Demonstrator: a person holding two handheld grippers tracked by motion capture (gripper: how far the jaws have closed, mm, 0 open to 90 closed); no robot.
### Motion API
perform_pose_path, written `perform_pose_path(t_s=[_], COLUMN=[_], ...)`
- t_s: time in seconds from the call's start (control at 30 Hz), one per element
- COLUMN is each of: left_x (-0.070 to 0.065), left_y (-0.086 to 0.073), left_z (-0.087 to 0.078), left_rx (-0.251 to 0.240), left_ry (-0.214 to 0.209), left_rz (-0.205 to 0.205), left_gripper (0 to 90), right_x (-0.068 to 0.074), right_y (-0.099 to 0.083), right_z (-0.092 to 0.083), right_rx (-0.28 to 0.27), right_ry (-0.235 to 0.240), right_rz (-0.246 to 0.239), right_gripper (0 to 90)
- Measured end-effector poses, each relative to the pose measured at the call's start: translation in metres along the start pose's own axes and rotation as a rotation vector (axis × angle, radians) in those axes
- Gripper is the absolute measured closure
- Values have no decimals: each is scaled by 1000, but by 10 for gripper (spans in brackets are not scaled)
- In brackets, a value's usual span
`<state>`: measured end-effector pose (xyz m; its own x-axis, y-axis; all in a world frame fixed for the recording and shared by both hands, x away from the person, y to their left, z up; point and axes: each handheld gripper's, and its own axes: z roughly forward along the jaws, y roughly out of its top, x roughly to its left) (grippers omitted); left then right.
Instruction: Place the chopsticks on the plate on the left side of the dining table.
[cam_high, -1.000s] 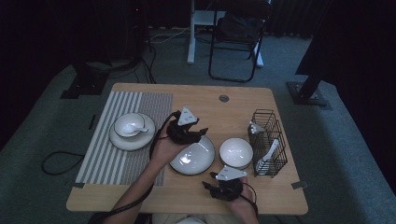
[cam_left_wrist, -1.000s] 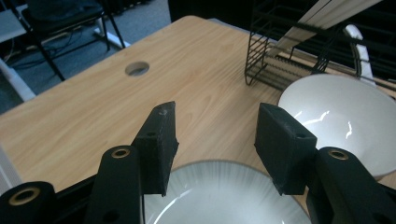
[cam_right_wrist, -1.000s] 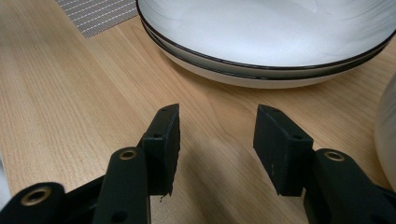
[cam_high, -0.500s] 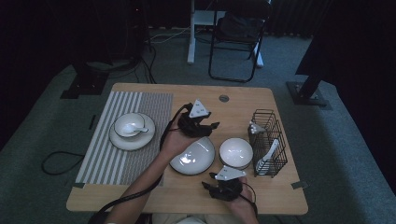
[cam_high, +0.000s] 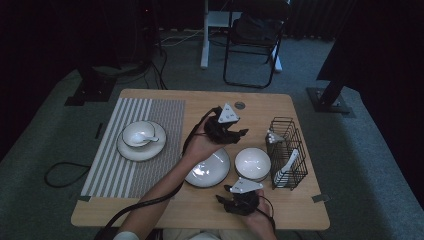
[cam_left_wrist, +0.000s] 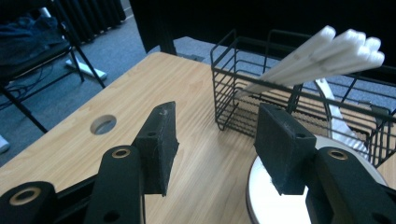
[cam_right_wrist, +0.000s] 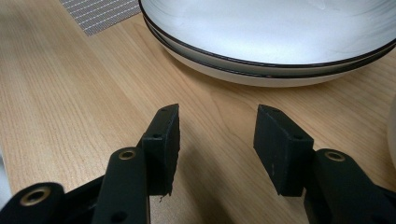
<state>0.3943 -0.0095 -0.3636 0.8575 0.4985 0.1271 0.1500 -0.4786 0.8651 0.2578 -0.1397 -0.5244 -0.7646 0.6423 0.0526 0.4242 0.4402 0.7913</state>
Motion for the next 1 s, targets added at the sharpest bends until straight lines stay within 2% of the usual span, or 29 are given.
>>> perform_pose_path(t_s=[0.3, 1.0], left_x=[-10, -28], left_y=[16, 24], left_z=[12, 23], left_rx=[-12, -17], left_ry=[-29, -83], left_rz=[16, 51], left_gripper=[496, 496], right_x=[1, 1], right_y=[0, 0], right_z=[0, 0], right_rx=[0, 0], right_ry=[8, 9], right_rz=[5, 7], right_gripper=[502, 501])
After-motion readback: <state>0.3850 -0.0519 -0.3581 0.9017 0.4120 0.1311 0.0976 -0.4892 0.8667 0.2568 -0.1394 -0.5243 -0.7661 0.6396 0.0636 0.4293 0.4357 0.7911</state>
